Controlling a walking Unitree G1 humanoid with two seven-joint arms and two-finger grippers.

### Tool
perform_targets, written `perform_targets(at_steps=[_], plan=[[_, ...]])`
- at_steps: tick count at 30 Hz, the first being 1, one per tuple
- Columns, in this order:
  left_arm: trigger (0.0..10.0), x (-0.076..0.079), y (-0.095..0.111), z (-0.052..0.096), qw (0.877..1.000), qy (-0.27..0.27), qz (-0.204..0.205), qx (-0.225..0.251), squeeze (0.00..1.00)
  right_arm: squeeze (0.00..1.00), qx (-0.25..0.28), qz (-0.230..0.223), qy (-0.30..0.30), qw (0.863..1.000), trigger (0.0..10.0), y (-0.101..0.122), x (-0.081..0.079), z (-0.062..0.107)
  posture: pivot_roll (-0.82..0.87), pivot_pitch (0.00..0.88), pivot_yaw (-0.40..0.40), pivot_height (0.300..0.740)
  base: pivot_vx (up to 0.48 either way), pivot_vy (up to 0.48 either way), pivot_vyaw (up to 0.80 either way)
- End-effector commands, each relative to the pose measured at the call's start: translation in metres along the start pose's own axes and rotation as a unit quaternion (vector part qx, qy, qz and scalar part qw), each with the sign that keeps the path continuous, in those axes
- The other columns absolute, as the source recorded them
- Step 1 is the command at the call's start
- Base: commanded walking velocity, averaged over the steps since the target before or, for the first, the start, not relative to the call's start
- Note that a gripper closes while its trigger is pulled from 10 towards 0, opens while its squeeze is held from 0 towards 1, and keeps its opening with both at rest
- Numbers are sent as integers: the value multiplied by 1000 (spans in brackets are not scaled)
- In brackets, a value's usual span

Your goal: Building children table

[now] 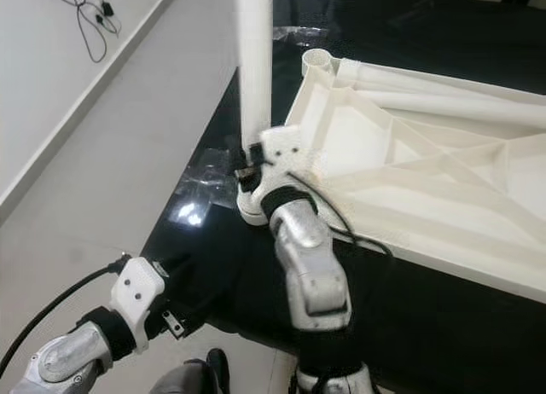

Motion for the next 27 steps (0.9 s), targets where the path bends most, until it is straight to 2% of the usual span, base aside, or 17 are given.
perform_targets(at_steps=[1, 3, 5, 6, 8, 9, 12, 15, 16, 17, 19, 21, 22, 23, 24, 26, 27], plan=[[10000, 2, -6, 2, 1000, -2, 4, -10, 0, 0, 20, -44, 41, 998, 10000, 7, 6, -2, 26, 286, 59, 740, 0, 0, 0], [10000, 2, -6, 2, 1000, -2, 4, -10, 0, 0, 33, -49, 59, 996, 10000, 14, 9, -4, 26, 286, 59, 740, 0, 0, 0], [10000, 3, -7, 1, 1000, -2, 4, -9, 0, 0, 47, -43, 124, 990, 10000, 29, 18, -8, 29, 283, 52, 740, 0, 0, 0], [10000, 3, -7, 1, 1000, -2, 4, -9, 0, 0, 47, -43, 124, 990, 10000, 29, 18, -8, 29, 283, 52, 740, 0, 0, 0], [10000, 3, -7, 0, 1000, 0, 5, -8, 0, 0, 42, -12, 217, 975, 10000, 40, 22, -9, 31, 282, 51, 740, 0, 0, 0], [10000, 3, -7, 0, 1000, 0, 5, -8, 0, 0, 42, -12, 217, 975, 10000, 40, 22, -9, 31, 282, 51, 740, 0, 0, 0], [10000, 1, -6, 0, 1000, 7, 6, -7, 0, 0, 38, 1, 274, 961, 10000, 40, 18, -8, 40, 275, 44, 740, 0, 0, 0], [10000, -1, -5, 0, 1000, 11, 5, -6, 0, 0, 39, 1, 281, 959, 10000, 40, 18, -8, 40, 275, 44, 740, 0, 0, 0], [10000, -6, -1, -2, 1000, 23, 4, 0, 0, 0, 43, -3, 277, 960, 10000, 40, 19, -10, 54, 267, 40, 740, 0, 0, 0], [10000, -14, 9, -5, 999, 33, 6, 17, 0, 0, 48, -4, 262, 964, 10000, 40, 23, -12, 57, 262, 38, 740, 0, 0, 0], [10000, -19, 17, -7, 999, 38, 8, 28, 0, 0, 51, -5, 250, 967, 10000, 40, 26, -13, 57, 262, 38, 740, 0, 0, 0], [10000, -31, 40, -10, 996, 45, 26, 74, 0, 0, 51, 5, 199, 979, 10000, 39, 38, -18, 56, 258, 38, 740, 0, 0, 0], [10000, -31, 40, -10, 996, 45, 26, 74, 0, 0, 51, 5, 199, 979, 10000, 39, 38, -18, 56, 258, 38, 740, 0, 0, 0], [10000, -38, 62, -11, 991, 37, 53, 121, 1000, 0, 44, 19, 160, 986, 10000, 37, 47, -20, 52, 250, 42, 740, 0, 0, 0], [10000, -38, 62, -11, 991, 37, 53, 121, 1000, 0, 44, 19, 160, 986, 10000, 37, 47, -20, 52, 250, 42, 740, 0, 0, 0], [10000, -45, 98, -10, 978, 3, 81, 190, 1000, 0, 31, 44, 119, 991, 10000, 34, 62, -22, 48, 244, 45, 740, 0, 0, 0], [10000, -45, 98, -10, 978, 3, 81, 190, 1000, 0, 31, 44, 119, 991, 10000, 34, 62, -22, 48, 244, 45, 740, 0, 0, 0]])
Point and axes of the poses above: a point about 5 cm out from each wrist's last joint towards the gripper, its own z axis pointing back from the gripper into the wrist, its own y axis along the axis of the wrist's last joint, x = y × z, the point moved 1 cm from there along -z, pointing out of the wrist towards the gripper, and after that the axes turned 3 degrees about z, right-handed, at the moved point
